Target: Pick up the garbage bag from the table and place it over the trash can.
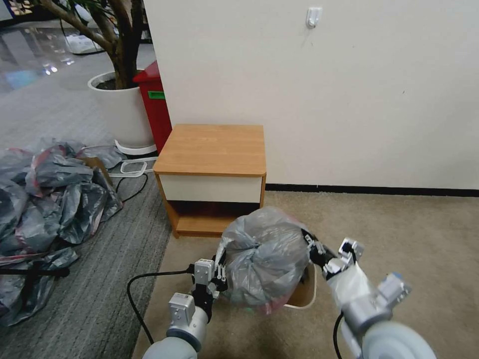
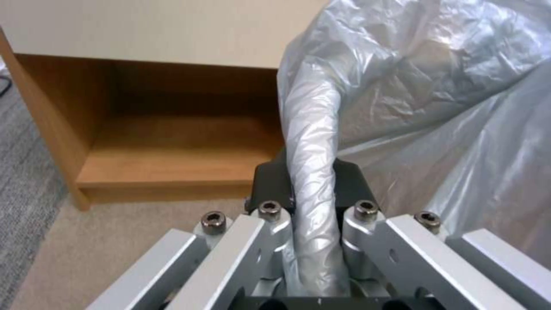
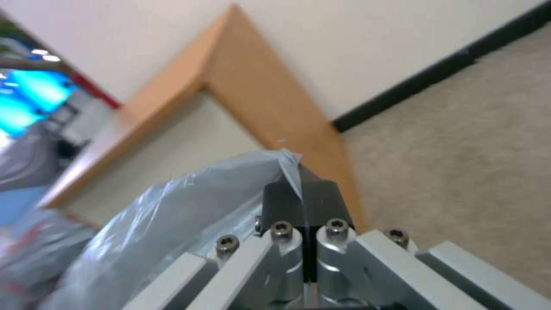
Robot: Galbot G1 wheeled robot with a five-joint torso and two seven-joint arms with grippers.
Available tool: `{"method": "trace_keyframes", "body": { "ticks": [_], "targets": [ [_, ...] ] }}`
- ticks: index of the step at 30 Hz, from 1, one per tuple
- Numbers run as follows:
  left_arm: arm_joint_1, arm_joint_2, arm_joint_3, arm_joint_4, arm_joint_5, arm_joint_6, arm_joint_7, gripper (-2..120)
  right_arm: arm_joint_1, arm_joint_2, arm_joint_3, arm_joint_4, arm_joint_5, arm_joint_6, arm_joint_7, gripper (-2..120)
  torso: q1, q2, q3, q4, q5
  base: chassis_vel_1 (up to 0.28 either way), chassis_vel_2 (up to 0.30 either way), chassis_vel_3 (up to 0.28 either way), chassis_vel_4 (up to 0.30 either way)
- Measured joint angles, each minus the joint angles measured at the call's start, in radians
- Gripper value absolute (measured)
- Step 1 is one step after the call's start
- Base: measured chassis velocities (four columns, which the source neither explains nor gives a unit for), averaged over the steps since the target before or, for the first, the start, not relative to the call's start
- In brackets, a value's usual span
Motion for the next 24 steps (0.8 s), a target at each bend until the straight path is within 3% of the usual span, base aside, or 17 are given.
{"method": "trace_keyframes", "body": {
  "ticks": [3, 5, 8, 17, 24],
  "targets": [
    [0.001, 0.001, -0.006, -0.005, -0.009, 0.001, 0.001, 7, 0.023, -0.004, 0.002, -0.006, 0.013, -0.017, 0.043, 0, 0.000, 0.000, 0.000, 0.0001, 0.0000, 0.000, 0.000, 0.000, 0.000],
    [0.000, 0.002, -0.024, -0.009, -0.031, 0.003, 0.001, 7, 0.041, -0.017, 0.012, -0.001, 0.082, -0.059, 0.135, 0, 0.000, 0.000, 0.000, 0.0000, 0.0000, 0.000, 0.000, 0.000, 0.000],
    [-0.005, 0.002, -0.037, -0.010, -0.050, 0.003, 0.001, 7, 0.029, -0.030, 0.027, 0.015, 0.151, -0.092, 0.184, 0, 0.000, 0.000, 0.000, 0.0000, -0.0002, 0.000, 0.000, 0.000, 0.000],
    [-0.026, -0.003, -0.047, -0.011, -0.146, 0.024, -0.002, 7, -0.027, -0.050, 0.074, 0.044, 0.275, -0.138, 0.229, 0, 0.000, 0.000, 0.000, -0.0002, -0.0001, 0.000, 0.000, 0.000, 0.000],
    [-0.046, -0.002, -0.059, -0.008, -0.199, 0.044, -0.007, 7, -0.033, -0.047, 0.096, 0.096, 0.288, -0.141, 0.235, 25, 0.000, 0.000, 0.000, -0.0001, 0.0000, 0.000, 0.000, 0.000, 0.000]
  ]
}}
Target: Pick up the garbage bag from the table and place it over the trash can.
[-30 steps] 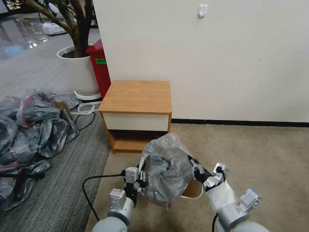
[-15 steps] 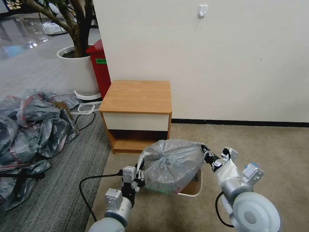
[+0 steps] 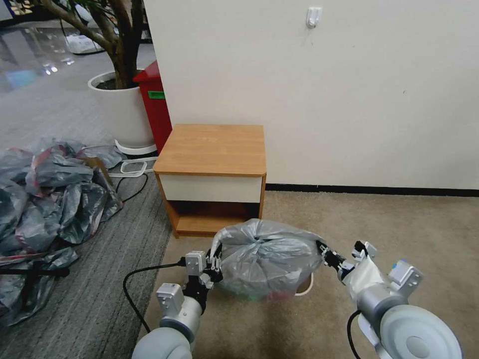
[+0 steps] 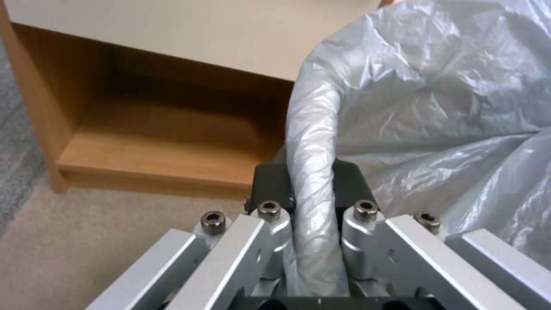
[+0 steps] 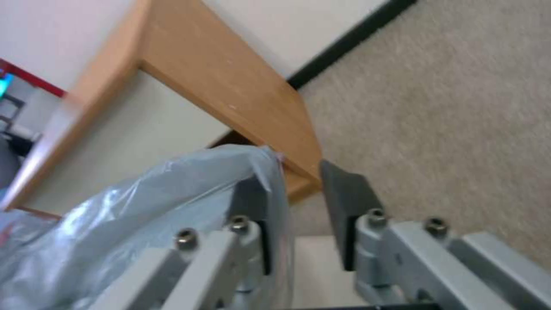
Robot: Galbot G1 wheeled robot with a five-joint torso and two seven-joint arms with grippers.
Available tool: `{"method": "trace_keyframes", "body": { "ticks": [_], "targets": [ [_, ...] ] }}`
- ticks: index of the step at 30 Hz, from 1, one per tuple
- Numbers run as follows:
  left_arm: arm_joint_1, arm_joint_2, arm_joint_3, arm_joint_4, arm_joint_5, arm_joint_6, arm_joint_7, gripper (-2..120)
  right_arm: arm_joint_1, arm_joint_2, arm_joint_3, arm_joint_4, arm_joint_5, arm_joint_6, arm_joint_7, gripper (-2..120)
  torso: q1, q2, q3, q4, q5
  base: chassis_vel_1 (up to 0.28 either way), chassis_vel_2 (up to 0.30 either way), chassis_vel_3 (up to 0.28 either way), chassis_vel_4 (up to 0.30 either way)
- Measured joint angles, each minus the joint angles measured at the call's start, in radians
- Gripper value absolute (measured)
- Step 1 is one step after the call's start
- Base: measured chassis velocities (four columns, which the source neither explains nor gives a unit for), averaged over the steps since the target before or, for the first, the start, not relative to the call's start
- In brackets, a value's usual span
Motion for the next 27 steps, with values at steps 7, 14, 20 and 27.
{"method": "trace_keyframes", "body": {
  "ticks": [7, 14, 20, 27],
  "targets": [
    [-0.022, 0.003, -0.022, 0.032, -0.013, 0.003, -0.006, 7, -0.028, 0.007, -0.024, 0.092, -0.006, -0.003, 0.016, 47, 0.000, 0.000, 0.000, 0.0001, -0.0002, 0.000, 0.000, 0.000, 0.000],
    [-0.050, 0.002, -0.031, 0.051, -0.024, -0.007, -0.036, 7, -0.052, 0.021, -0.070, 0.104, -0.005, -0.024, 0.047, 71, 0.000, 0.000, 0.000, 0.0000, -0.0001, 0.000, 0.000, 0.000, 0.000],
    [-0.075, 0.003, -0.034, 0.051, -0.006, -0.045, -0.072, 7, -0.056, 0.023, -0.130, 0.104, -0.006, -0.045, 0.048, 96, 0.000, 0.000, 0.000, 0.0000, -0.0002, 0.000, 0.000, 0.000, 0.000],
    [-0.093, 0.009, -0.039, 0.051, 0.027, -0.064, -0.077, 7, -0.039, 0.034, -0.190, 0.103, -0.005, -0.048, 0.045, 100, 0.000, 0.000, 0.000, 0.0000, -0.0002, 0.000, 0.000, 0.000, 0.000]
  ]
}}
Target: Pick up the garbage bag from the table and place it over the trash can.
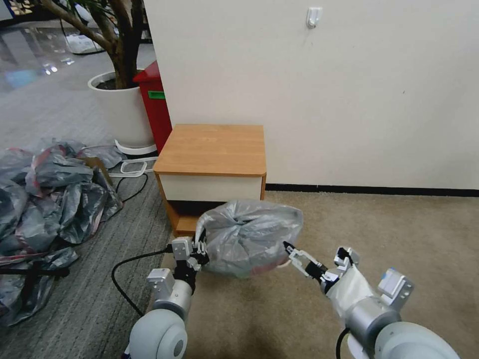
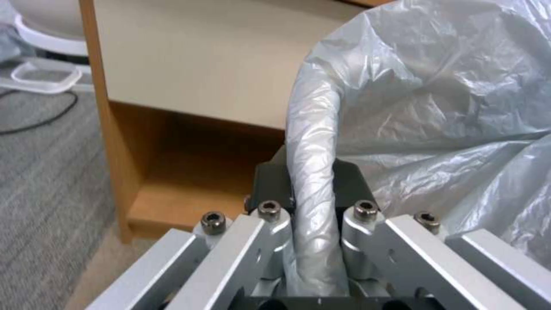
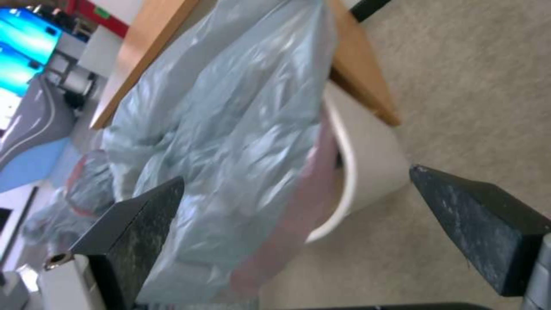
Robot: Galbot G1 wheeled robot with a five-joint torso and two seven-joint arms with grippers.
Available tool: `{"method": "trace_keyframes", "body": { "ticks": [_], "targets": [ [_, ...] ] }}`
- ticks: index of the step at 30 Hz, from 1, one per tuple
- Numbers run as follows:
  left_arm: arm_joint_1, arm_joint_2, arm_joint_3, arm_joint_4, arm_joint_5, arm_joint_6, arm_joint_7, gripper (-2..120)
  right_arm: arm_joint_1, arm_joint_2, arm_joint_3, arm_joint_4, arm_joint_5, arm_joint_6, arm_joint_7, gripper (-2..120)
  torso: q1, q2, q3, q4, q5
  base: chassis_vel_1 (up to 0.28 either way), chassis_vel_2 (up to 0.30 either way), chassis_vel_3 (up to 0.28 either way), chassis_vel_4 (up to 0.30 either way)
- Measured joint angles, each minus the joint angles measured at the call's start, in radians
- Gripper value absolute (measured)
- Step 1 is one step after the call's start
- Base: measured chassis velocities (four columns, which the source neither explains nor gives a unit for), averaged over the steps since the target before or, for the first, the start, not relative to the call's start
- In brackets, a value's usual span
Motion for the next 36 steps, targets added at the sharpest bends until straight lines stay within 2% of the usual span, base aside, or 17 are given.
{"method": "trace_keyframes", "body": {
  "ticks": [6, 18, 22, 23, 26, 29, 30, 33, 34, 36],
  "targets": [
    [-0.002, 0.002, 0.007, -0.004, 0.021, -0.013, 0.001, 7, 0.030, 0.010, -0.052, -0.001, -0.005, -0.003, 0.000, 100, 0.000, 0.000, 0.000, 0.0001, 0.0001, 0.000, 0.000, 0.000, 0.000],
    [-0.001, 0.007, 0.012, -0.030, 0.025, -0.014, 0.008, 7, 0.046, 0.027, -0.081, -0.002, -0.027, 0.000, -0.001, 97, 0.000, 0.000, 0.000, 0.0000, 0.0001, 0.000, 0.000, 0.000, 0.000],
    [0.003, 0.007, 0.013, -0.037, 0.026, -0.014, 0.009, 7, 0.050, 0.033, -0.094, -0.002, -0.040, 0.004, -0.001, 92, 0.000, 0.000, 0.000, 0.0001, 0.0001, 0.000, 0.000, 0.000, 0.000],
    [0.005, 0.007, 0.013, -0.039, 0.026, -0.014, 0.010, 7, 0.052, 0.035, -0.100, -0.002, -0.042, 0.005, -0.001, 88, 0.000, 0.000, 0.000, 0.0000, 0.0001, 0.000, 0.000, 0.000, 0.000],
    [0.007, 0.007, 0.014, -0.042, 0.027, -0.014, 0.011, 7, 0.056, 0.038, -0.109, -0.005, -0.049, 0.007, -0.001, 84, 0.000, 0.000, 0.000, 0.0001, 0.0001, 0.000, 0.000, 0.000, 0.000],
    [0.006, 0.008, 0.014, -0.044, 0.028, -0.014, 0.013, 7, 0.060, 0.041, -0.119, -0.008, -0.059, 0.017, -0.001, 72, 0.000, 0.000, 0.000, 0.0000, 0.0001, 0.000, 0.000, 0.000, 0.000],
    [0.006, 0.008, 0.014, -0.044, 0.028, -0.014, 0.013, 7, 0.060, 0.041, -0.119, -0.008, -0.059, 0.017, -0.001, 72, 0.000, 0.000, 0.000, 0.0000, 0.0001, 0.000, 0.000, 0.000, 0.000],
    [0.006, 0.008, 0.014, -0.046, 0.028, -0.014, 0.013, 7, 0.060, 0.041, -0.121, -0.011, -0.061, 0.020, -0.001, 57, 0.000, 0.000, 0.000, 0.0001, 0.0001, 0.000, 0.000, 0.000, 0.000],
    [0.006, 0.008, 0.014, -0.046, 0.028, -0.014, 0.013, 7, 0.060, 0.041, -0.121, -0.011, -0.061, 0.020, -0.001, 57, 0.000, 0.000, 0.000, 0.0001, 0.0001, 0.000, 0.000, 0.000, 0.000],
    [0.005, 0.007, 0.015, -0.046, 0.027, -0.013, 0.014, 7, 0.059, 0.043, -0.123, -0.015, -0.067, 0.022, -0.001, 45, 0.000, 0.000, 0.000, 0.0001, 0.0001, 0.000, 0.000, 0.000, 0.000]
  ]
}}
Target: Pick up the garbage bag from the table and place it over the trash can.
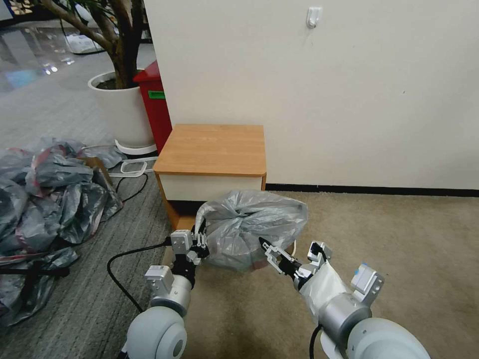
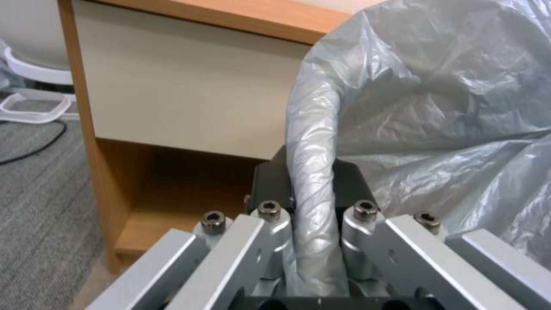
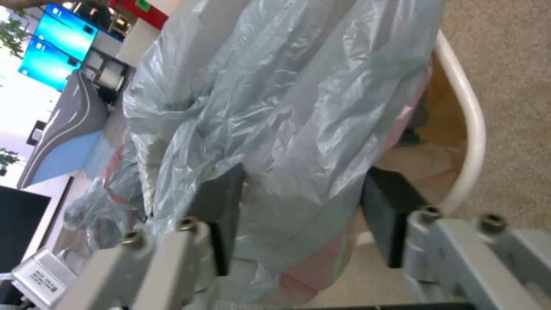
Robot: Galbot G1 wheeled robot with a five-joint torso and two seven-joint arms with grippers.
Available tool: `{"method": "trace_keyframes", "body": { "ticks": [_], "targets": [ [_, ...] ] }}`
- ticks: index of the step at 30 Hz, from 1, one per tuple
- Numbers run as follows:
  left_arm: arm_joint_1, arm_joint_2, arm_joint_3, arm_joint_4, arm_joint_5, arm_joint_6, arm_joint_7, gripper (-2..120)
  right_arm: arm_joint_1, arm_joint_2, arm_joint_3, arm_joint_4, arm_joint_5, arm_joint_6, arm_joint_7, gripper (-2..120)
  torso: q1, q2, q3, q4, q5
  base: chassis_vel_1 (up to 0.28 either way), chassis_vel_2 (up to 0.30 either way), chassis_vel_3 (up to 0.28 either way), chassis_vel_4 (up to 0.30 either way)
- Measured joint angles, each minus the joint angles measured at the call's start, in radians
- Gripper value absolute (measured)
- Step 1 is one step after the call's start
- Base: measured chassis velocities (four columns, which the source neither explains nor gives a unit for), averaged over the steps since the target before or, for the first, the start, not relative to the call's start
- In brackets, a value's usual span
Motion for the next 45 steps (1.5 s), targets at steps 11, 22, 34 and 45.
{"method": "trace_keyframes", "body": {
  "ticks": [11, 22, 34, 45],
  "targets": [
    [-0.005, -0.006, 0.002, 0.009, -0.024, 0.005, 0.000, 7, -0.005, -0.003, -0.003, -0.004, -0.053, 0.007, -0.040, 9, 0.000, 0.000, 0.000, 0.0000, 0.0000, 0.000, 0.000, 0.000, 0.000],
    [-0.034, -0.006, -0.021, 0.033, -0.130, 0.037, -0.020, 7, -0.034, -0.024, 0.023, 0.010, -0.072, 0.010, -0.054, 0, 0.000, 0.000, 0.000, -0.0001, 0.0000, 0.000, 0.000, 0.000, 0.000],
    [-0.050, -0.002, -0.081, 0.040, -0.243, 0.063, -0.039, 7, -0.064, -0.043, 0.065, 0.011, -0.050, 0.005, -0.050, 3, 0.000, 0.000, 0.000, 0.0000, 0.0001, 0.000, 0.000, 0.000, 0.000],
    [-0.048, -0.008, -0.096, 0.039, -0.268, 0.072, -0.039, 7, -0.081, -0.041, 0.069, 0.012, -0.059, -0.007, -0.044, 14, 0.000, 0.000, 0.000, 0.0000, 0.0001, 0.000, 0.000, 0.000, 0.000]
  ]
}}
